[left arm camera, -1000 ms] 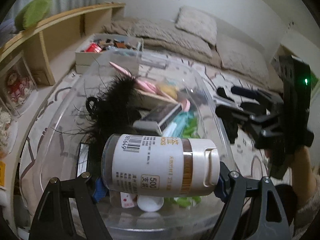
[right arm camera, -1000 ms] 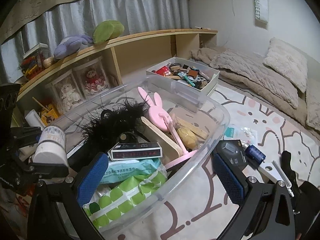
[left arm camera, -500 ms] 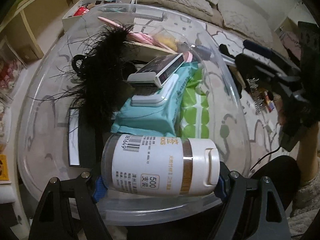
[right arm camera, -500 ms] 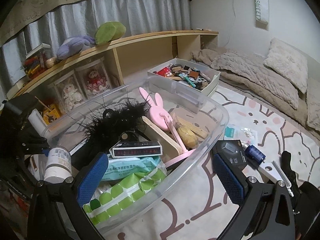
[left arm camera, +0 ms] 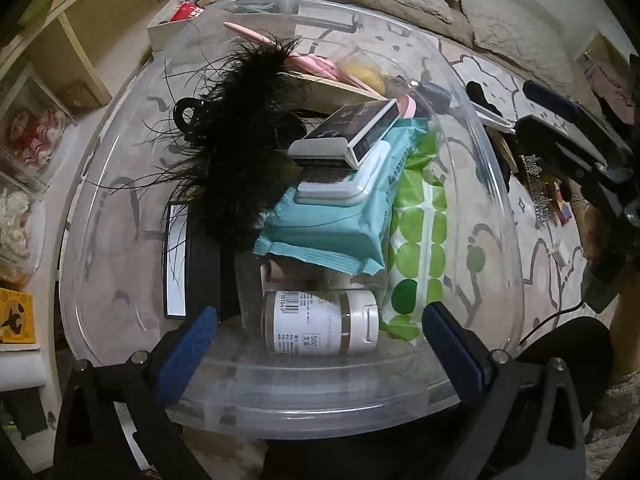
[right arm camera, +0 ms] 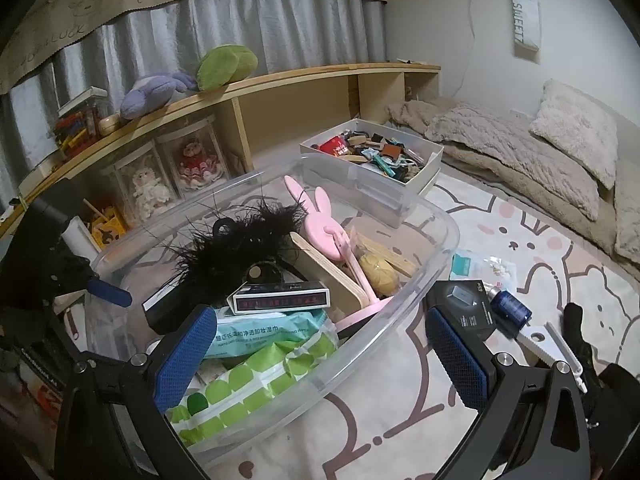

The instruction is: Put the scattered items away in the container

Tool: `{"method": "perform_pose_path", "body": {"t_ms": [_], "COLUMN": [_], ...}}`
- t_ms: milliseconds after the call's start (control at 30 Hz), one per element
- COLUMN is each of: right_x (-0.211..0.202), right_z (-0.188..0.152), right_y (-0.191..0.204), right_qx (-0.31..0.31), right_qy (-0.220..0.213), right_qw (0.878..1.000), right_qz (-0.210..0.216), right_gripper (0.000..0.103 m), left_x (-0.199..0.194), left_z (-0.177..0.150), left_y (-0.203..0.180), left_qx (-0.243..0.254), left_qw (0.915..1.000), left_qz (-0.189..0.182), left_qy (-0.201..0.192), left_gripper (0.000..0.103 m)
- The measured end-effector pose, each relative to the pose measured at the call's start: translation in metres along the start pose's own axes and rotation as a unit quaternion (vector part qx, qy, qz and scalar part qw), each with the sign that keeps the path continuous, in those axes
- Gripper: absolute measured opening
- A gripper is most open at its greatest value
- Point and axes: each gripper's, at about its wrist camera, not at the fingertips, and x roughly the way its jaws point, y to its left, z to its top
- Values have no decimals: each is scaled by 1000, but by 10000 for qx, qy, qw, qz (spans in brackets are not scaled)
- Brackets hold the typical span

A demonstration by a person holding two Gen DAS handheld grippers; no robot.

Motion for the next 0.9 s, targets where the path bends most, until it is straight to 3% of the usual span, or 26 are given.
{"method": "perform_pose_path", "body": {"t_ms": [600,900], "right_x": [-11,-25], "right_z": [-7,-11], "right_y": [19,18], "right_qx": [-412,-419], "right_qy": [-155,-339], "right_qw": [9990,9985], "right_qz": [92,0], "right_gripper": [103,103], "left_x": [-8,-16], "left_z": [-8,-12], "left_y": [-13,-17], "left_qx": [129,175], "left_qw": [9996,9973], "left_qz": [68,281], "left_qy": [-247,-650], "left_gripper": [103,103]}}
